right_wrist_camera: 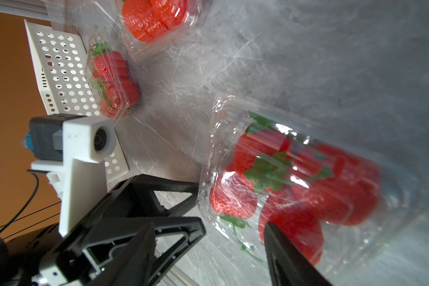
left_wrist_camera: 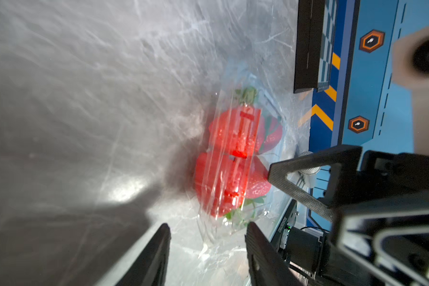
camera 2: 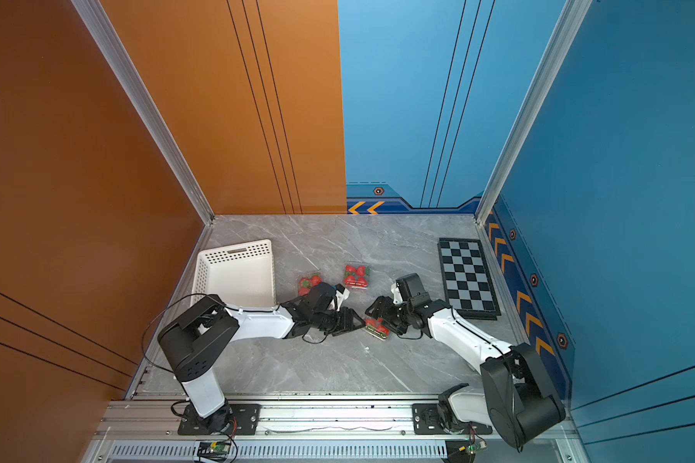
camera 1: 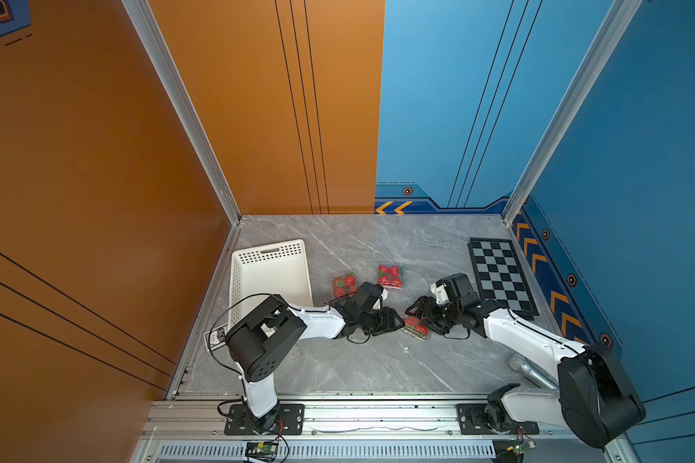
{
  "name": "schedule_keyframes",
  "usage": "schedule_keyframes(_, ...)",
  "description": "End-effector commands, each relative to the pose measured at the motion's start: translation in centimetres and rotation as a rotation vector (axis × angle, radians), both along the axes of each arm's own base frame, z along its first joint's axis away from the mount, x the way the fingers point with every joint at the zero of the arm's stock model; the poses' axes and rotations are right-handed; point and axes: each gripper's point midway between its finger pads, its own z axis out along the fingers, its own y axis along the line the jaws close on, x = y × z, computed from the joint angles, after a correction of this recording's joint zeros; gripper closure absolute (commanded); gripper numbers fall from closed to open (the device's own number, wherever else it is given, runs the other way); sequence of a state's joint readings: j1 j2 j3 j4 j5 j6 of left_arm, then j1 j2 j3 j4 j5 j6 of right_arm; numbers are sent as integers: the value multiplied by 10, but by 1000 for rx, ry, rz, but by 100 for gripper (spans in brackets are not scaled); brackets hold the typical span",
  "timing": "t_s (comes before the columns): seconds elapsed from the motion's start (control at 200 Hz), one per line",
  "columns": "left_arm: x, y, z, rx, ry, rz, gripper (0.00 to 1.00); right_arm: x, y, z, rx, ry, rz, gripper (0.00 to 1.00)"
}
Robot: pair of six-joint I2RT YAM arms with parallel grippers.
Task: Pack strawberries into containers
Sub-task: Close the packing box at the center of the board.
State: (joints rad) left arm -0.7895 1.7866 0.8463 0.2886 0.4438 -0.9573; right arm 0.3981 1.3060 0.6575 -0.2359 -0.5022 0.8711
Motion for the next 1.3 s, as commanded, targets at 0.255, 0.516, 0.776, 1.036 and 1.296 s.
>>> schedule_keyframes(0.255,40,-20,21,-51,-79,-42,46,-11,-11,-5,-21,20,-4,28)
schedule_keyframes(0.516,48,-40,12,-70,-58,-84,45,-9,-14,-6,-18,23,-7,28)
schedule_keyframes(0.776,47,-44,3,-64,-41,-96,46,-8,-14,-7,-17,27,-6,28)
schedule_keyframes(1.036,47,-53,-5,-65,-21,-112,53,-8,-15,-7,-15,28,-8,28)
schedule_keyframes(1.296,49,-56,-8,-63,-20,-112,66,-8,-15,-7,-15,28,-9,28)
